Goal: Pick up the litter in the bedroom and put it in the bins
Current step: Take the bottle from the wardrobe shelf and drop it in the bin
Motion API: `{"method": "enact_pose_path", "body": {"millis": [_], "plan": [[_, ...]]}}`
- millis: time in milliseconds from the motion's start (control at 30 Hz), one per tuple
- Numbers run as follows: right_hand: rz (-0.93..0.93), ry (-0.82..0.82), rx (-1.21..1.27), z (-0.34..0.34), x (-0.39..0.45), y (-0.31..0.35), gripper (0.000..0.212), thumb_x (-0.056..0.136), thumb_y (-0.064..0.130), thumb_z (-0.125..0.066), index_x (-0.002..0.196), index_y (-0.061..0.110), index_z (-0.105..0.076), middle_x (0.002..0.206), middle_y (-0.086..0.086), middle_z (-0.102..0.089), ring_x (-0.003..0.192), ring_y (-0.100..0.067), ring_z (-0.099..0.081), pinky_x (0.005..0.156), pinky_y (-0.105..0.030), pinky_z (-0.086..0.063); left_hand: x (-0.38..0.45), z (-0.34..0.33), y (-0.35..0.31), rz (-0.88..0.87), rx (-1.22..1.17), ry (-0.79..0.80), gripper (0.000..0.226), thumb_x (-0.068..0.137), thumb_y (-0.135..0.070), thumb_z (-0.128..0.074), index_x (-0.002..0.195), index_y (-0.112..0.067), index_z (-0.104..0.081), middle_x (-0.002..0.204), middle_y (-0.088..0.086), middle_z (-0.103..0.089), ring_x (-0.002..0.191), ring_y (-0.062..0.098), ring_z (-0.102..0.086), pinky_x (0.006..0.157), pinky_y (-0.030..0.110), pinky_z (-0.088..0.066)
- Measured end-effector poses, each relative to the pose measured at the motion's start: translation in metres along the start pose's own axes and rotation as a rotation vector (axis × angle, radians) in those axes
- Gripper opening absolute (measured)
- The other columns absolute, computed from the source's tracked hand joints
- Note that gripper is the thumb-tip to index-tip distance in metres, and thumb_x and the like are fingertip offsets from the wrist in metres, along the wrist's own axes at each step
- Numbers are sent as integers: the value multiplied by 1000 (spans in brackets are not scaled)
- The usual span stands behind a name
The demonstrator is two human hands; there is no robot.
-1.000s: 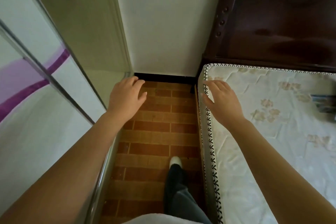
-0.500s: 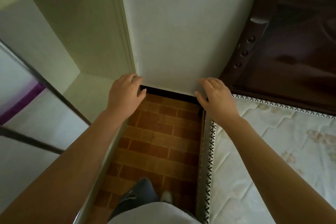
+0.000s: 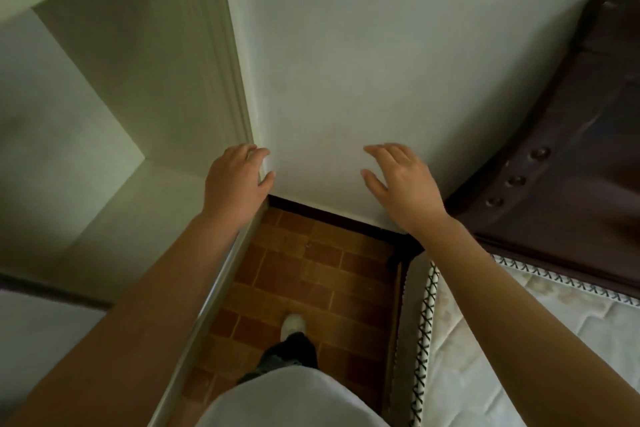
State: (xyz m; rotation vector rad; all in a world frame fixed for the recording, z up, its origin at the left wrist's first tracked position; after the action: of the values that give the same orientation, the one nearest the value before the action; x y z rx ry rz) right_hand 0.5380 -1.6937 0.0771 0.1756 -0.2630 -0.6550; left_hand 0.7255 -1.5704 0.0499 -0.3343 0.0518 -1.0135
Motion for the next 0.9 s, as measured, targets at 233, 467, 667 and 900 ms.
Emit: {"method": "enact_pose_path", "body": {"millis": [233,467,667,900], "plan": [[76,14,29,-19,106,-3,40,94,29,-46,129,9,-49,128,-11,-57,125,-30,-46,102,-42,-38,101,7,17,10,19,-18,41,91,-26,-51,127,-9,-51,129,14,-54,118,32,-48,94,43,-40],[270,18,84,-44,199,9,39,90,27,-48,121,4,-56,117,-15,-64,114,-34,-56,95,-44,-45,146,15,61,181,46,-71,40,90,-23,-52,126,-7,-52,128,15,-55,119,32,-48,95,41,-40],[502,93,163,-60,276,37,38,91,24,-52,124,5,-54,121,-16,-62,116,-34,-54,98,-45,-43,160,21,90,421,68,-135,42,90,-25,-52,130,-11,-49,136,12,-49,126,29,-43,102,40,-34],[787,173,257,-57,342,75,40,93,25,-47,128,6,-50,125,-13,-58,119,-30,-50,99,-37,-39,160,51,90,663,118,-328,40,87,-22,-59,124,-7,-55,129,19,-55,120,35,-50,97,43,-40]]}}
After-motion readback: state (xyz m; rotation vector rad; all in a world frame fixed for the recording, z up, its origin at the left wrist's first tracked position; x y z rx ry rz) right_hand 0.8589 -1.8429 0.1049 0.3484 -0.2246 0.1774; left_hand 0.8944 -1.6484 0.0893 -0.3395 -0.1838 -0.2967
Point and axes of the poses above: each hand's wrist, its own x-axis towards the middle knuckle, its own z-axis out of the back of the hand, y = z × x, the point moved 6 cm from there along x, towards the middle knuckle
